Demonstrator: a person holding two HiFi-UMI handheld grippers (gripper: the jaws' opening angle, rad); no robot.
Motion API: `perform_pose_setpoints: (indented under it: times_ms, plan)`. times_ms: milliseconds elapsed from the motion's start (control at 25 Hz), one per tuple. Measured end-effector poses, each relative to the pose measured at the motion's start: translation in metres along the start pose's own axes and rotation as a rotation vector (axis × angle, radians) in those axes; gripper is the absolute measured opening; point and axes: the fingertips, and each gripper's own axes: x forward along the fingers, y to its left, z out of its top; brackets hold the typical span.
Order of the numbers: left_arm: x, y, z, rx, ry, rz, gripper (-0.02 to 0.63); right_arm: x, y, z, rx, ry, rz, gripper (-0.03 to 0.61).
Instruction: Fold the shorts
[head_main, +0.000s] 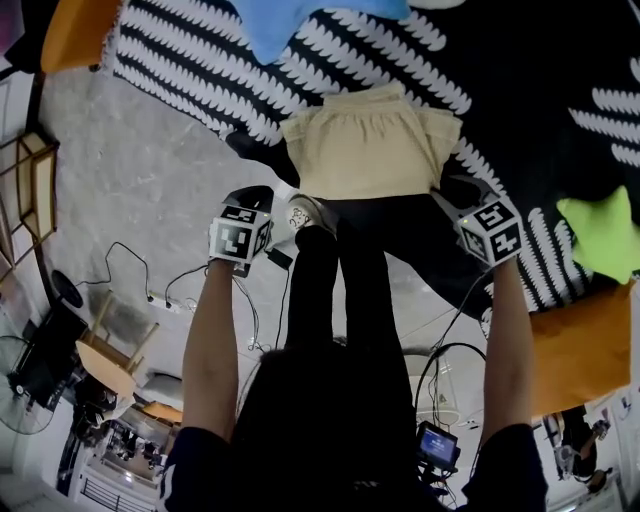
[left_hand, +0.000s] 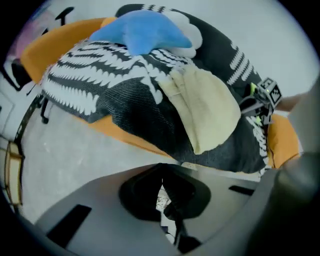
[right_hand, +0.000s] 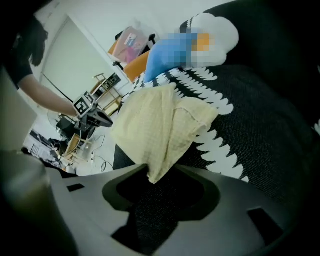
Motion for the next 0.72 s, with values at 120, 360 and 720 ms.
perform_pose_setpoints:
  times_ms: [120, 360, 720]
  plan:
    - [-0.018, 0.000, 0.002, -0.135, -0.072, -0.034, 0.003, -0.018, 0.000, 0.001, 0.073, -0.026, -0.041, 0.346]
    - [-0.066, -0.051, 0.031, -0.180, -0.182, -0.192, 0.163, -0.077, 0.032, 0.010, 0.205, -0.171, -0.171, 0.353]
    - [-0.163, -0.097, 0.068, -0.127, -0.356, -0.201, 0.288, -0.132, 0.122, 0.058, 0.300, -0.345, -0.255, 0.423]
